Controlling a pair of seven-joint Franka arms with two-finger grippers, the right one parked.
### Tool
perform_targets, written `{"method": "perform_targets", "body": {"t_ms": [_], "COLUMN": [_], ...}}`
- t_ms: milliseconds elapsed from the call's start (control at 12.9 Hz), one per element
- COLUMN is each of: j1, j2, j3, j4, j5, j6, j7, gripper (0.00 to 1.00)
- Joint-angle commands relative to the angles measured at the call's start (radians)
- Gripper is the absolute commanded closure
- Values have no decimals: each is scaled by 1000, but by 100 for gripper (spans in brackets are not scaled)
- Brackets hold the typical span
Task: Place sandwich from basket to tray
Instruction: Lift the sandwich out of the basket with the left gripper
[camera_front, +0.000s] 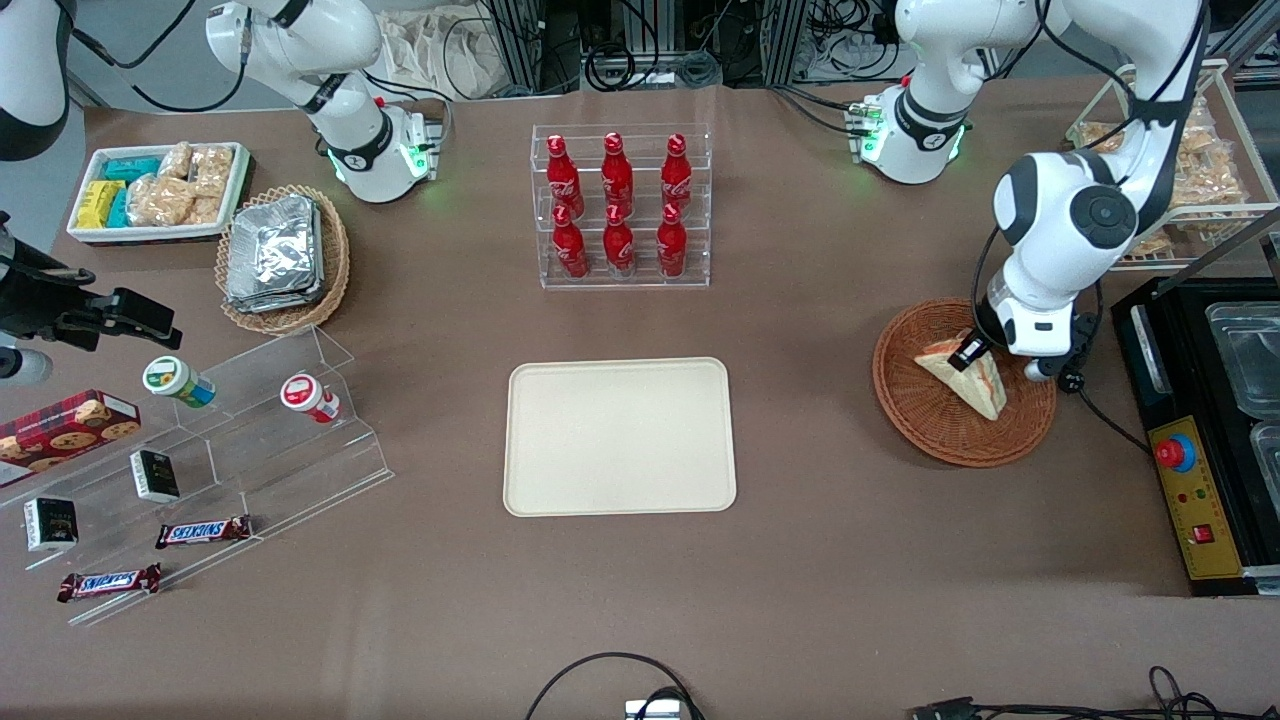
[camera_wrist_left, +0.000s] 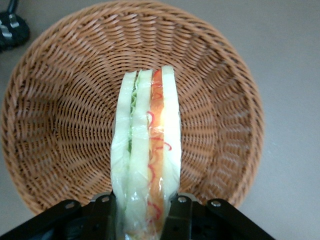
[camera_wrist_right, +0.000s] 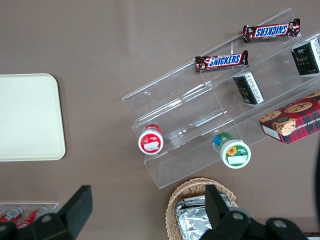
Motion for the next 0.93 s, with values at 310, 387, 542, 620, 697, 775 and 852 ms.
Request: {"method": "perform_targets", "body": {"t_ms": [310,387,542,620,697,775,852], "j1": [-9,-9,-9,-9,-9,-9,-9], "j2": [-82,-82,-79,-74,-68,-67,-65], "j3": [-65,-77,-111,-135,-160,-188,-206], "j4": [138,160,186,198,209,211,218], "j5": [15,15,15,16,28,51,61], "j6": [-265,-285,-313,-315,-318,-316,-316], "j7": [307,342,417,428,427,425,422], "gripper": [80,80,79,79,78,78,78]}}
